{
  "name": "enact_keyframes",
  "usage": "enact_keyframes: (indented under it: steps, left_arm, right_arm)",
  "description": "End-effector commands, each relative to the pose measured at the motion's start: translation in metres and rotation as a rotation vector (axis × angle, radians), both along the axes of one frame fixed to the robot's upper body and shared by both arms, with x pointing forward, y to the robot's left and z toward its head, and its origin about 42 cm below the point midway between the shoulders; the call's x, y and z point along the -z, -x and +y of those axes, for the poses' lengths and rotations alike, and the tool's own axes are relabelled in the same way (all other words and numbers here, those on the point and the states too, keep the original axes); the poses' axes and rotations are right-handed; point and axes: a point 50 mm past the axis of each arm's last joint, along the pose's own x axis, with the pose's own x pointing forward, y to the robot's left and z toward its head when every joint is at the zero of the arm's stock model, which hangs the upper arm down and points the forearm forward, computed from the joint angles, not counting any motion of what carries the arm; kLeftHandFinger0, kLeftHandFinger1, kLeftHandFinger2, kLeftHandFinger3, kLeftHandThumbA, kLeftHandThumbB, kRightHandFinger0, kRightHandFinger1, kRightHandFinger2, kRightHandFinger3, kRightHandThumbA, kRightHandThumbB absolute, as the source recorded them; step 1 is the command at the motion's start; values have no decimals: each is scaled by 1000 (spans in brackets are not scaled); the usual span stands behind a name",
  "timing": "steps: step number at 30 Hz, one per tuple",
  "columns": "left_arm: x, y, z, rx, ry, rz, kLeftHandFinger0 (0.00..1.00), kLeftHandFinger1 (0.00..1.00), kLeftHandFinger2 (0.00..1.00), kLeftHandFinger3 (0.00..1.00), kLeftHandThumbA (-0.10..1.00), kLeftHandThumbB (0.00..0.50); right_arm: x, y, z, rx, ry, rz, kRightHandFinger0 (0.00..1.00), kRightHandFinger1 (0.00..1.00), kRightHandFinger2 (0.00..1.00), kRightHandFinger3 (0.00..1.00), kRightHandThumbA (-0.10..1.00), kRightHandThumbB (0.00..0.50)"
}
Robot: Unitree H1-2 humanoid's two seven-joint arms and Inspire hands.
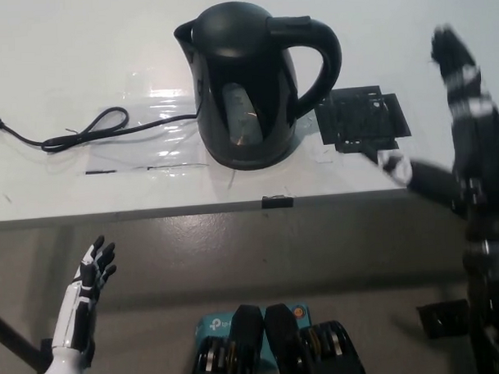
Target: Use the right hand to grab the handle of the kettle from the base and place it on the right side
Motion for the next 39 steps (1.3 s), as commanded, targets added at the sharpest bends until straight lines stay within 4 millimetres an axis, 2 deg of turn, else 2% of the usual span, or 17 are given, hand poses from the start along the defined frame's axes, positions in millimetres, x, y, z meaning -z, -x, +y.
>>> enact_keyframes:
  steps: [1, 2, 5, 7, 8, 11, 16, 20, 26, 32, 39]
  left_arm:
    - [-8, 2, 2, 2, -11, -64, 1000, 1000, 1000, 1000, 1000, 500]
    - [-8, 2, 3, 0, -10, -65, 1000, 1000, 1000, 1000, 1000, 500]
    - [-9, 2, 3, 1, -9, -63, 1000, 1000, 1000, 1000, 1000, 500]
    - [-9, 0, 4, 2, -14, -65, 1000, 1000, 1000, 1000, 1000, 500]
    - [-10, -1, 4, 1, -13, -69, 1000, 1000, 1000, 1000, 1000, 500]
    - [-11, -2, 4, -5, -13, -71, 1000, 1000, 1000, 1000, 1000, 500]
    - [-13, -3, 5, -8, 3, -69, 1000, 1000, 1000, 1000, 1000, 500]
    - [-12, -4, 4, -6, 8, -67, 1000, 1000, 1000, 1000, 1000, 500]
    - [-14, -5, 6, -4, -5, -78, 1000, 1000, 1000, 1000, 1000, 500]
    - [-15, -6, 6, -9, -7, -82, 1000, 1000, 1000, 1000, 1000, 500]
    - [-15, -4, 3, 4, -2, -83, 1000, 1000, 1000, 1000, 1000, 500]
  right_arm:
    - [-36, -30, 5, 70, 16, 75, 1000, 1000, 1000, 1000, 972, 302]
    - [-43, -40, 6, 85, 38, 93, 1000, 1000, 1000, 1000, 983, 302]
    - [-55, -63, 10, 81, 67, 112, 1000, 1000, 1000, 1000, 931, 246]
    - [-60, -78, 13, 76, 93, 136, 1000, 1000, 1000, 1000, 935, 248]
    - [-63, -86, 15, 72, 105, 142, 1000, 1000, 1000, 1000, 931, 232]
    - [-65, -110, 21, 79, 161, 175, 1000, 1000, 1000, 1000, 976, 239]
    - [-64, -133, 29, 105, 184, 235, 1000, 1000, 1000, 1000, 986, 257]
    - [-57, -143, 31, 122, 203, 280, 1000, 1000, 1000, 1000, 990, 284]
    - [-34, -152, 32, 112, 220, 347, 1000, 1000, 1000, 1000, 961, 308]
    - [-17, -158, 31, 111, 254, 386, 1000, 1000, 1000, 1000, 955, 311]
    - [-11, -169, 29, 130, 285, 421, 1000, 1000, 1000, 1000, 964, 319]
